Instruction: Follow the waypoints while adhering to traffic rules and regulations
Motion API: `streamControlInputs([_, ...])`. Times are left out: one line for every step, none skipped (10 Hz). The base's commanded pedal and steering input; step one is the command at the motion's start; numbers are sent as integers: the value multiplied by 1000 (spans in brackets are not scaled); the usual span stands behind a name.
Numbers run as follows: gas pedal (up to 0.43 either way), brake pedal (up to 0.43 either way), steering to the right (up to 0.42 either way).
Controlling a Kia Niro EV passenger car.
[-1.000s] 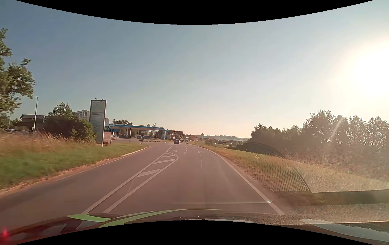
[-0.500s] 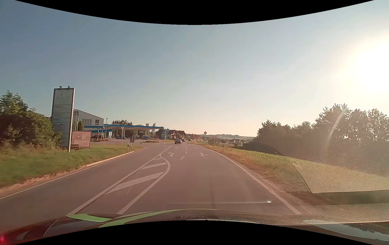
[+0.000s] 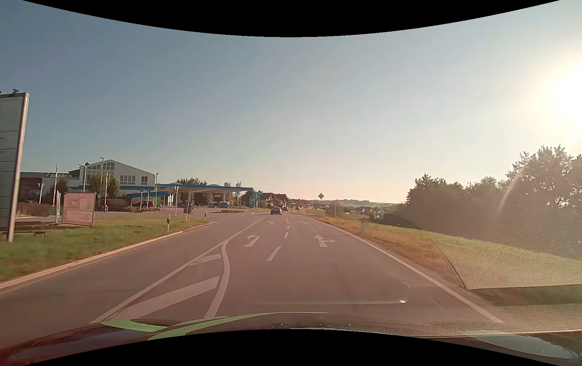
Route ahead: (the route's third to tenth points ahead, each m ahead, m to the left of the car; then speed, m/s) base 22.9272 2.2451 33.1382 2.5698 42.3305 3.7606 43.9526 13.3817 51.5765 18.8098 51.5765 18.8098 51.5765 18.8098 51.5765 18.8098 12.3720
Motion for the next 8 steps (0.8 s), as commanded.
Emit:
streamControlInputs([0,189,-33])
streamControlInputs([0,189,-33])
streamControlInputs([0,177,-34])
streamControlInputs([0,134,-34])
streamControlInputs([0,98,-34])
streamControlInputs([0,85,-33])
streamControlInputs([0,73,-30])
streamControlInputs([0,73,-26])
